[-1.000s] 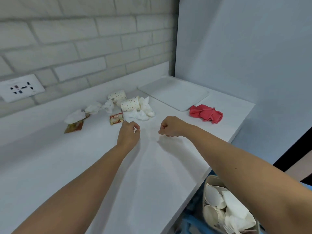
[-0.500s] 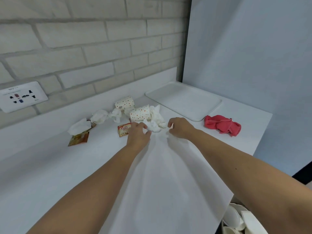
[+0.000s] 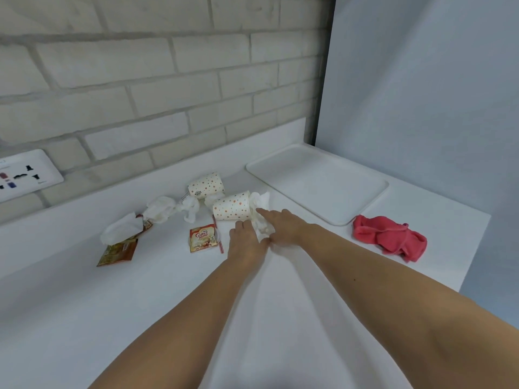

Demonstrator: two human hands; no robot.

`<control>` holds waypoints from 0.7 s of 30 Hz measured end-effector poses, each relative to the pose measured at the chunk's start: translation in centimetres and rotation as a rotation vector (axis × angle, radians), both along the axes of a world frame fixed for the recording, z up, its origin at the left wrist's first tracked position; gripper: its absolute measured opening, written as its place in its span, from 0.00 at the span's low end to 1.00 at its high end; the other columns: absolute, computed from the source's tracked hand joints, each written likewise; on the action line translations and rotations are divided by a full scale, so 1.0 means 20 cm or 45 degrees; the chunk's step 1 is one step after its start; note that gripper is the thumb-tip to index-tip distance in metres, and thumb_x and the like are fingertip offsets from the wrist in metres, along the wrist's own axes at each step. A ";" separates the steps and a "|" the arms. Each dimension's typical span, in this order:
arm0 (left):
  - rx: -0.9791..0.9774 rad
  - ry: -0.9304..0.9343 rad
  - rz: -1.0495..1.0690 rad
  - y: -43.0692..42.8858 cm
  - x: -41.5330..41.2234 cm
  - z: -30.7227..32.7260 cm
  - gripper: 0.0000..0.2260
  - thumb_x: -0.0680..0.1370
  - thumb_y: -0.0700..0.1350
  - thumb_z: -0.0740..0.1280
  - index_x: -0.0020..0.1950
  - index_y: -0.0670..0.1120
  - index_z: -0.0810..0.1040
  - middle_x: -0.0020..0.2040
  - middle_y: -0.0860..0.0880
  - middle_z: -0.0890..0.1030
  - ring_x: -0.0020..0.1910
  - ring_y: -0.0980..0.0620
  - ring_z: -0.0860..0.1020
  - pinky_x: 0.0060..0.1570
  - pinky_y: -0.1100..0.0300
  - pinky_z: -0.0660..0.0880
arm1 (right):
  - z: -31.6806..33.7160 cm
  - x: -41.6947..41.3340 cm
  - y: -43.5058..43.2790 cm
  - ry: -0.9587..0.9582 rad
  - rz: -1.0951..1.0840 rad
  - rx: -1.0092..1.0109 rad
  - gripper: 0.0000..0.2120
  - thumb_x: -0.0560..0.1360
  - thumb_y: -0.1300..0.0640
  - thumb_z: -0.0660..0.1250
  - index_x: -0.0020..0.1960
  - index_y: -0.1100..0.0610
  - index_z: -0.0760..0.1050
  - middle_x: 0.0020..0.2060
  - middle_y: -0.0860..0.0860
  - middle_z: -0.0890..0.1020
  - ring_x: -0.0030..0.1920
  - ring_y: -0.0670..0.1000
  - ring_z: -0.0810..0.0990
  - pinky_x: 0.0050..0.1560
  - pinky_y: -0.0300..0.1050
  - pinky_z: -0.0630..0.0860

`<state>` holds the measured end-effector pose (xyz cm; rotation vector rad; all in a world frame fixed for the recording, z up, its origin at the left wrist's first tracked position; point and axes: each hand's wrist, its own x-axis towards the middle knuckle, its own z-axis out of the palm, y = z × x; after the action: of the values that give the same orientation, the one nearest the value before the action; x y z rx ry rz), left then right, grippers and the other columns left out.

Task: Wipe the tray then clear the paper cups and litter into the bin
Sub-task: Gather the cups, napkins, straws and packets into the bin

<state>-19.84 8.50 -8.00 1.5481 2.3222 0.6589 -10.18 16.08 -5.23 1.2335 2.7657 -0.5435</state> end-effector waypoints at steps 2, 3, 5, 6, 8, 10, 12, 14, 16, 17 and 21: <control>-0.029 0.016 0.010 0.00 0.00 -0.01 0.22 0.78 0.49 0.64 0.67 0.39 0.65 0.64 0.42 0.67 0.63 0.44 0.65 0.62 0.56 0.62 | -0.02 0.01 0.02 -0.111 0.010 0.056 0.32 0.76 0.53 0.61 0.76 0.49 0.51 0.71 0.51 0.64 0.68 0.57 0.63 0.64 0.51 0.65; -0.041 0.045 0.007 0.00 0.00 -0.01 0.21 0.78 0.48 0.63 0.66 0.38 0.66 0.64 0.41 0.66 0.63 0.44 0.65 0.62 0.56 0.63 | -0.02 0.01 0.02 -0.141 0.018 0.111 0.29 0.77 0.53 0.60 0.75 0.51 0.54 0.70 0.52 0.64 0.67 0.57 0.64 0.64 0.50 0.64; -0.056 0.120 -0.014 -0.01 0.00 -0.01 0.18 0.79 0.47 0.62 0.64 0.38 0.67 0.63 0.41 0.67 0.63 0.44 0.65 0.61 0.56 0.63 | -0.03 0.00 0.02 -0.154 0.001 0.183 0.22 0.79 0.51 0.56 0.72 0.55 0.62 0.67 0.55 0.66 0.66 0.57 0.66 0.62 0.49 0.65; -0.052 0.155 -0.026 -0.01 0.00 -0.02 0.16 0.80 0.46 0.61 0.63 0.38 0.68 0.63 0.41 0.67 0.63 0.44 0.66 0.59 0.57 0.63 | -0.03 0.00 0.02 -0.148 -0.018 0.198 0.21 0.80 0.50 0.55 0.70 0.57 0.64 0.67 0.56 0.67 0.66 0.57 0.66 0.62 0.49 0.65; -0.050 0.224 -0.057 -0.04 0.00 -0.02 0.14 0.81 0.44 0.59 0.63 0.38 0.68 0.62 0.41 0.68 0.61 0.44 0.66 0.57 0.58 0.63 | -0.03 0.01 0.01 -0.156 -0.048 0.248 0.22 0.81 0.48 0.52 0.68 0.60 0.66 0.66 0.57 0.69 0.67 0.57 0.65 0.63 0.50 0.65; -0.045 0.310 -0.095 -0.07 0.01 -0.03 0.13 0.82 0.43 0.55 0.64 0.40 0.67 0.63 0.43 0.68 0.61 0.45 0.66 0.57 0.59 0.61 | -0.05 0.05 -0.02 -0.177 -0.074 0.339 0.21 0.82 0.49 0.51 0.68 0.60 0.68 0.67 0.57 0.67 0.67 0.57 0.64 0.62 0.51 0.65; -0.039 0.370 -0.118 -0.11 0.02 -0.03 0.13 0.82 0.41 0.53 0.66 0.41 0.66 0.63 0.43 0.68 0.61 0.46 0.66 0.57 0.60 0.61 | -0.08 0.09 -0.06 -0.159 -0.136 0.367 0.19 0.82 0.51 0.52 0.66 0.61 0.69 0.68 0.56 0.63 0.65 0.57 0.63 0.61 0.50 0.66; -0.054 0.405 -0.140 -0.15 0.04 -0.02 0.13 0.81 0.38 0.53 0.66 0.40 0.66 0.63 0.43 0.68 0.61 0.46 0.66 0.58 0.59 0.61 | -0.11 0.12 -0.10 -0.113 -0.180 0.356 0.17 0.81 0.55 0.52 0.65 0.62 0.69 0.68 0.56 0.62 0.63 0.57 0.65 0.59 0.48 0.67; -0.083 0.379 -0.145 -0.19 0.06 -0.02 0.14 0.80 0.35 0.54 0.65 0.39 0.66 0.62 0.42 0.69 0.61 0.45 0.67 0.57 0.58 0.63 | -0.12 0.15 -0.16 -0.042 -0.188 0.328 0.14 0.80 0.61 0.52 0.64 0.63 0.67 0.64 0.57 0.65 0.62 0.57 0.66 0.57 0.46 0.68; -0.091 0.342 -0.132 -0.21 0.07 -0.02 0.14 0.79 0.34 0.55 0.64 0.39 0.67 0.62 0.41 0.69 0.61 0.45 0.67 0.56 0.58 0.64 | -0.13 0.16 -0.18 0.013 -0.197 0.295 0.14 0.79 0.64 0.52 0.64 0.63 0.66 0.63 0.57 0.67 0.61 0.57 0.67 0.56 0.46 0.68; -0.089 0.147 -0.096 -0.28 0.10 -0.01 0.12 0.78 0.32 0.56 0.60 0.38 0.70 0.59 0.40 0.68 0.57 0.44 0.70 0.52 0.57 0.68 | -0.13 0.26 -0.30 0.164 -0.291 0.164 0.17 0.78 0.67 0.52 0.67 0.61 0.63 0.61 0.58 0.71 0.61 0.58 0.70 0.58 0.50 0.69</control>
<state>-17.77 3.00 -8.24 1.6735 2.3284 0.4767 -5.07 10.11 -7.90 1.6122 2.8205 -0.4825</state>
